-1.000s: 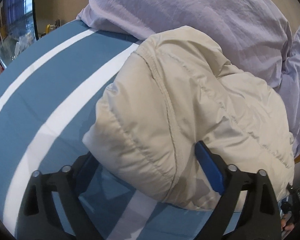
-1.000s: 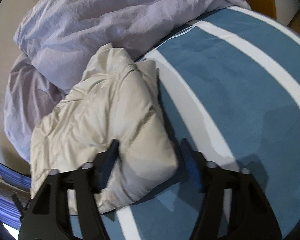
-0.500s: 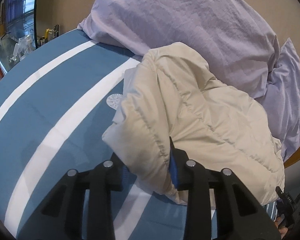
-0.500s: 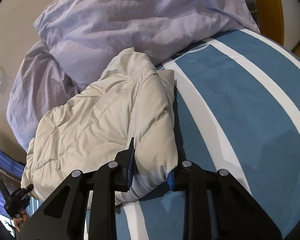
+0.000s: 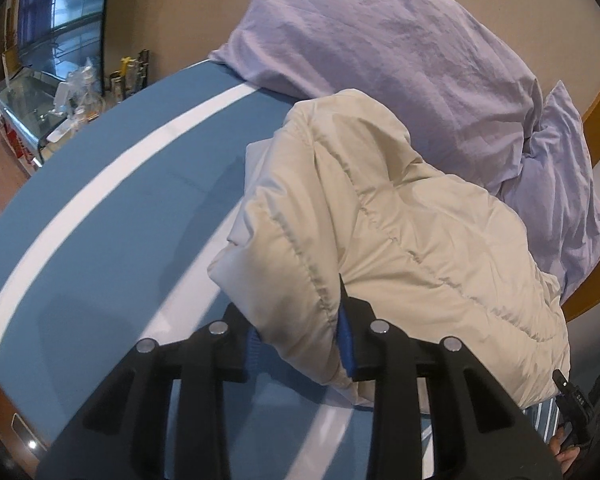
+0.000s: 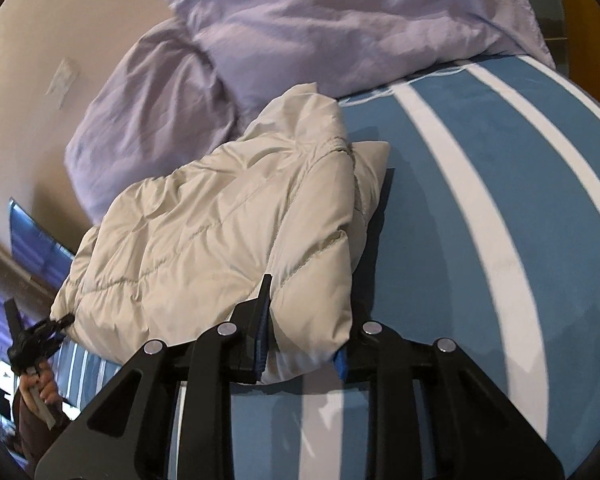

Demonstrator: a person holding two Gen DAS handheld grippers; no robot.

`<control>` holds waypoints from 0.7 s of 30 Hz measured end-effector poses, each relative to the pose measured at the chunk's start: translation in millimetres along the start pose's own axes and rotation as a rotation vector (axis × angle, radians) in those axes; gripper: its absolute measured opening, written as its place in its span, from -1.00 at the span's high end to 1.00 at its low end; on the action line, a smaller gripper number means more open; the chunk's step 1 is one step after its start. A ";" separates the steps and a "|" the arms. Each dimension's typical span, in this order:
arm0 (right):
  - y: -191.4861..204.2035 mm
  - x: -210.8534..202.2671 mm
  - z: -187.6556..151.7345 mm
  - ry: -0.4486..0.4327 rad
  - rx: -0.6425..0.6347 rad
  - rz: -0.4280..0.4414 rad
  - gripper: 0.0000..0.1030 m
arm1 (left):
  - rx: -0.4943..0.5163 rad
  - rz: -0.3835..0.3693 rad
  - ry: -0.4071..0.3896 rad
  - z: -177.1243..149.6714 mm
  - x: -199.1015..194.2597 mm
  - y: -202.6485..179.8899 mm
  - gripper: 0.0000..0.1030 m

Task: Fold large clothes

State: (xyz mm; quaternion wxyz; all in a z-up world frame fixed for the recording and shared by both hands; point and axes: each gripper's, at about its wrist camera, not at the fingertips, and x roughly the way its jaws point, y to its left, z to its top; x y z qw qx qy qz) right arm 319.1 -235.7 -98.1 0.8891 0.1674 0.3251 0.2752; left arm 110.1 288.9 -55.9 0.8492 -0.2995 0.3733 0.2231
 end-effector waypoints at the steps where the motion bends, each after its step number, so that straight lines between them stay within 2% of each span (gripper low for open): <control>1: 2.7 -2.4 -5.9 0.008 -0.011 0.006 0.50 | -0.005 0.000 0.002 -2.9 -3.8 5.0 0.38; 5: 10.0 -8.3 -16.4 0.014 -0.063 -0.019 0.48 | -0.021 0.000 0.013 -11.9 -8.3 16.5 0.33; 8: 14.6 -9.6 -15.3 0.015 -0.084 -0.077 0.31 | -0.031 0.020 0.009 -14.4 -7.1 19.4 0.18; 10: 18.0 -12.9 -13.2 -0.001 -0.094 -0.129 0.07 | -0.037 0.033 0.007 -15.1 -6.6 20.4 -0.07; 11: 20.8 -17.2 -11.9 -0.030 -0.112 -0.169 0.00 | -0.037 0.040 0.004 -15.6 -7.0 21.0 -0.16; 12: 23.6 -20.5 -10.6 -0.056 -0.128 -0.196 -0.14 | -0.037 0.047 -0.002 -15.7 -7.2 21.2 -0.33; 13: 27.9 -25.8 -8.7 -0.094 -0.153 -0.229 -0.19 | -0.037 0.057 -0.010 -15.8 -7.6 21.5 -0.46; 16: 40.0 -30.7 -3.5 -0.132 -0.195 -0.243 -0.20 | -0.046 0.045 -0.003 -15.0 -4.2 22.2 -0.61; 21: 69.7 -16.5 -6.4 -0.114 -0.268 -0.199 -0.20 | -0.086 0.022 0.027 -14.5 8.9 21.6 -0.69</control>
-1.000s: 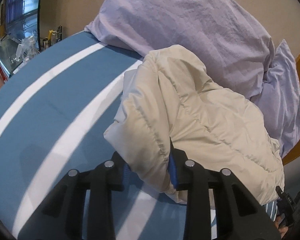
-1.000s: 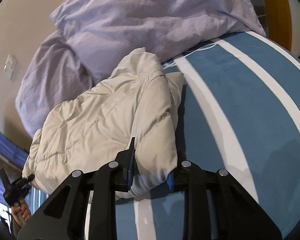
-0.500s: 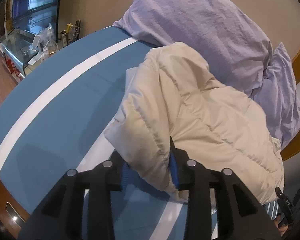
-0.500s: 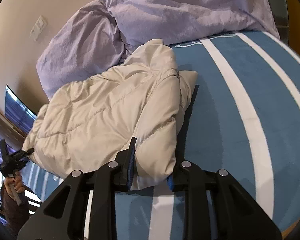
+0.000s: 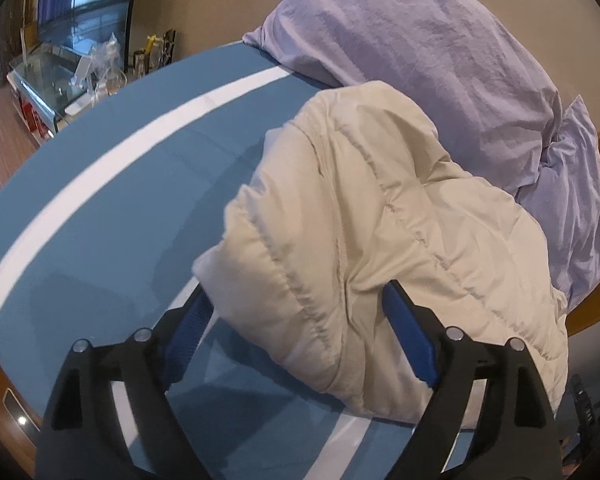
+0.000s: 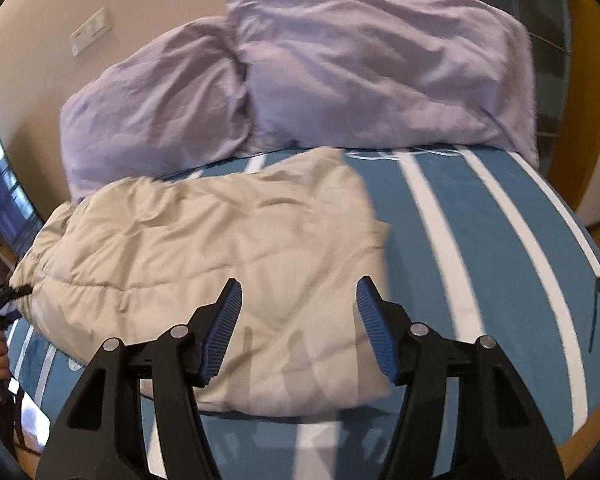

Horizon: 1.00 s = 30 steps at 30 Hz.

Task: Fold large clothes

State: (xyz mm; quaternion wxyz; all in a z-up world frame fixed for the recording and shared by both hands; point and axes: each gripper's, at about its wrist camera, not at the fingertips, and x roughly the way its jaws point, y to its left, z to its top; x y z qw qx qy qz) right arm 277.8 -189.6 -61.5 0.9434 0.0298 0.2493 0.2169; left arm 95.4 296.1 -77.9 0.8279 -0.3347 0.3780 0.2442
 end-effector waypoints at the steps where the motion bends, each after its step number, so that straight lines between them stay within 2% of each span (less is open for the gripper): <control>1: 6.8 3.6 -0.9 0.007 -0.015 0.009 -0.20 | -0.012 -0.007 0.004 0.0 2.1 1.0 -0.70; 7: 46.3 24.4 -12.1 0.038 -0.095 0.032 -0.20 | -0.085 -0.058 0.016 1.0 13.1 1.7 -0.71; 13: 62.1 33.5 -17.5 0.043 -0.110 0.038 -0.21 | -0.115 -0.073 0.010 2.4 17.6 -3.0 -0.71; 20: 75.2 49.5 -27.2 0.040 -0.140 -0.006 -0.43 | -0.143 -0.086 0.002 2.6 21.6 -6.3 -0.70; 24: 84.6 60.3 -36.4 0.045 -0.200 -0.064 -0.47 | -0.148 -0.094 -0.017 4.2 19.2 -8.2 -0.48; 27: 86.8 56.5 -35.7 0.035 -0.185 -0.086 -0.46 | -0.158 -0.098 -0.015 6.1 18.3 -7.4 -0.46; 30: 94.6 47.4 -33.8 0.006 -0.170 -0.026 -0.45 | -0.160 -0.096 -0.014 5.4 19.2 -6.0 -0.46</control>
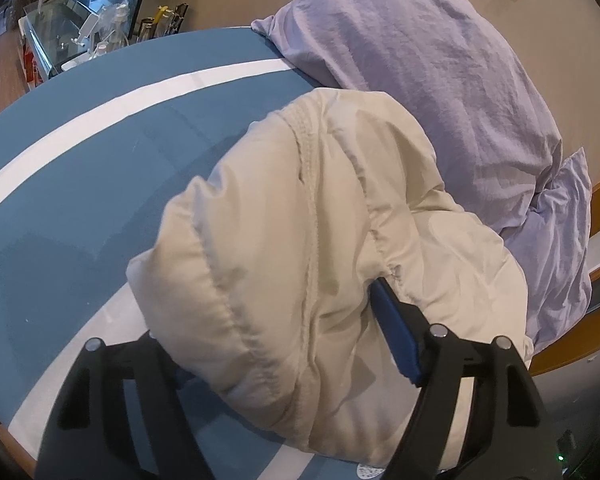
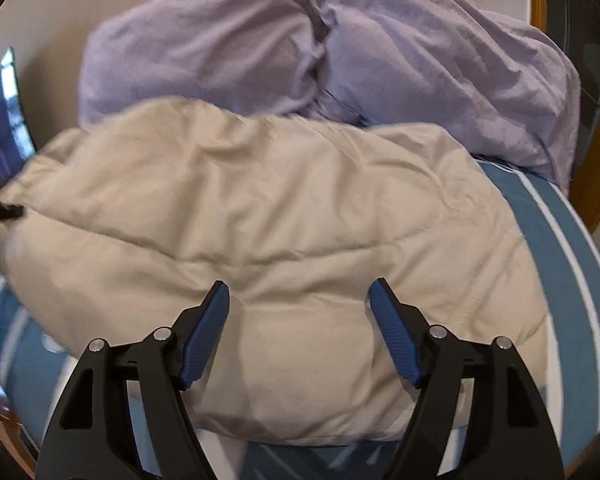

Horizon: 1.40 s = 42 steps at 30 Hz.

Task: Fold large clothes

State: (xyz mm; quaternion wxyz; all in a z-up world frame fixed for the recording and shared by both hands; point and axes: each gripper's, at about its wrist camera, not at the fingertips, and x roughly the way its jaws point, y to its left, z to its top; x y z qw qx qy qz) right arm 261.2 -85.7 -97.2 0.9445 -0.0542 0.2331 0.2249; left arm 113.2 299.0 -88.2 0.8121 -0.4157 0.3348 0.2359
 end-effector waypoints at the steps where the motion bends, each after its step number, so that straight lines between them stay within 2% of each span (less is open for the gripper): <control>1: 4.1 -2.1 0.4 -0.007 -0.005 0.012 -0.45 | 0.001 0.001 -0.001 -0.5 0.1 0.1 -0.46; 5: 23.0 -0.7 2.3 -0.010 -0.034 0.049 -0.45 | -0.004 0.003 -0.003 -0.7 0.3 -0.1 -0.47; 9: 32.0 16.5 -3.1 0.026 -0.059 0.018 -0.46 | -0.020 -0.007 -0.005 1.1 0.0 -0.5 -0.45; 11: 33.6 23.6 -4.2 0.036 -0.071 0.008 -0.46 | -0.030 -0.021 -0.018 3.1 -3.9 -2.2 -0.26; 13: 33.5 27.3 -3.6 0.049 -0.071 0.006 -0.47 | -0.029 -0.044 -0.033 6.6 -10.6 -5.6 0.07; 16: 34.1 30.6 -3.7 0.057 -0.081 -0.006 -0.47 | -0.021 -0.093 -0.046 12.2 -21.2 -12.8 0.31; 18: 35.4 31.6 -4.8 0.059 -0.089 -0.017 -0.47 | -0.001 -0.118 -0.060 12.9 -28.7 -21.5 0.37; 26: 35.2 35.7 -3.4 0.077 -0.095 -0.027 -0.47 | 0.093 -0.260 -0.108 0.7 -53.7 -71.2 0.41; 31: 33.4 37.7 -2.8 0.084 -0.092 -0.024 -0.47 | 0.195 -0.366 -0.117 -14.7 -77.8 -122.7 0.41; 36: 30.9 38.9 -2.0 0.087 -0.098 -0.020 -0.47 | 0.303 -0.445 -0.096 -39.4 -87.2 -175.7 0.41; 42: 28.2 38.4 -2.1 0.084 -0.108 -0.007 -0.47 | 0.403 -0.477 -0.045 -68.9 -78.4 -228.3 0.41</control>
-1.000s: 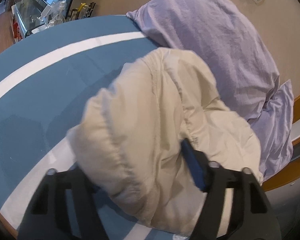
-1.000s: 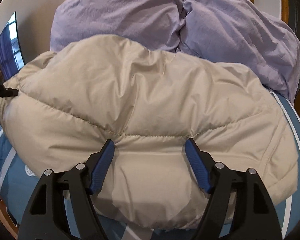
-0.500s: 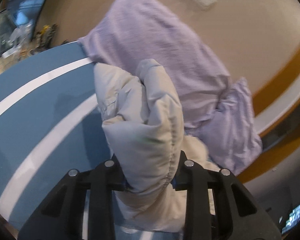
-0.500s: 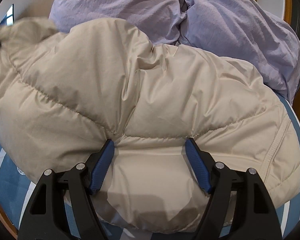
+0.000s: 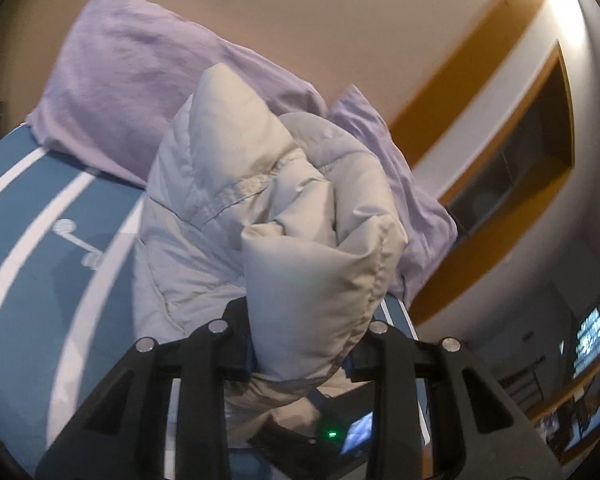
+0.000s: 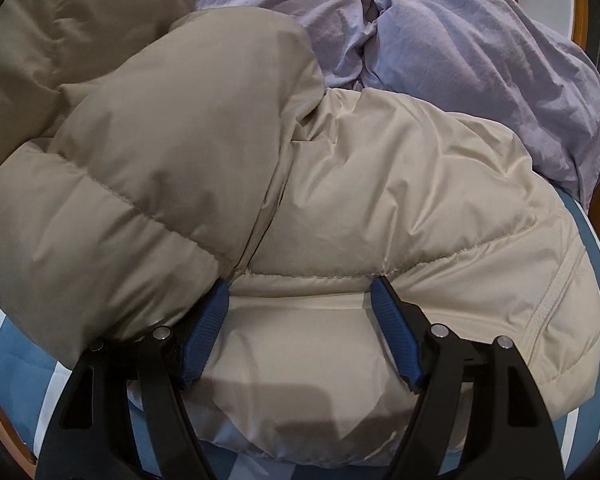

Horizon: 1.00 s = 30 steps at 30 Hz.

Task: Fold large clothes

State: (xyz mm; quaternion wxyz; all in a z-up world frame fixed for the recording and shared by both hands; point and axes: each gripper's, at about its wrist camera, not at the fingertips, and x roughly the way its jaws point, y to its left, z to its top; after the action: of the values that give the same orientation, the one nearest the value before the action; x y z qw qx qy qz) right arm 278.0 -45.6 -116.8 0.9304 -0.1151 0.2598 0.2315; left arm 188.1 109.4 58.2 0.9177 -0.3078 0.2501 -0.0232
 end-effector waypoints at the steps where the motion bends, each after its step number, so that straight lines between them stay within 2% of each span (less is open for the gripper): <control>1: -0.9 -0.3 -0.2 -0.002 -0.004 0.005 -0.47 | 0.009 -0.002 0.009 -1.6 5.2 -5.1 0.41; 9: -14.6 -11.5 -4.9 -0.030 -0.013 0.074 -0.46 | 0.096 -0.017 0.087 -23.6 43.9 -50.8 0.41; 15: -38.8 -36.4 -17.4 -0.092 -0.001 0.147 -0.45 | 0.160 -0.019 0.139 -40.4 72.6 -80.3 0.40; 21: -79.5 -59.3 -36.6 -0.155 0.037 0.080 -0.45 | 0.234 -0.024 0.190 -61.0 103.2 -107.2 0.39; 26: -126.7 -69.9 -55.3 -0.172 0.143 0.041 -0.45 | 0.299 -0.033 0.259 -87.9 134.3 -131.4 0.37; 30: -145.5 -77.7 -62.3 -0.190 0.188 0.013 -0.45 | 0.347 -0.019 0.318 -113.5 159.1 -141.4 0.37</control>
State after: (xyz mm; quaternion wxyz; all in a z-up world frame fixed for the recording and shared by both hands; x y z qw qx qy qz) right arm 263.7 -221.4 -113.7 0.9559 -0.0032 0.1920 0.2222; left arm 289.2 -99.2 -8.8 0.9056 -0.1403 0.3810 -0.1227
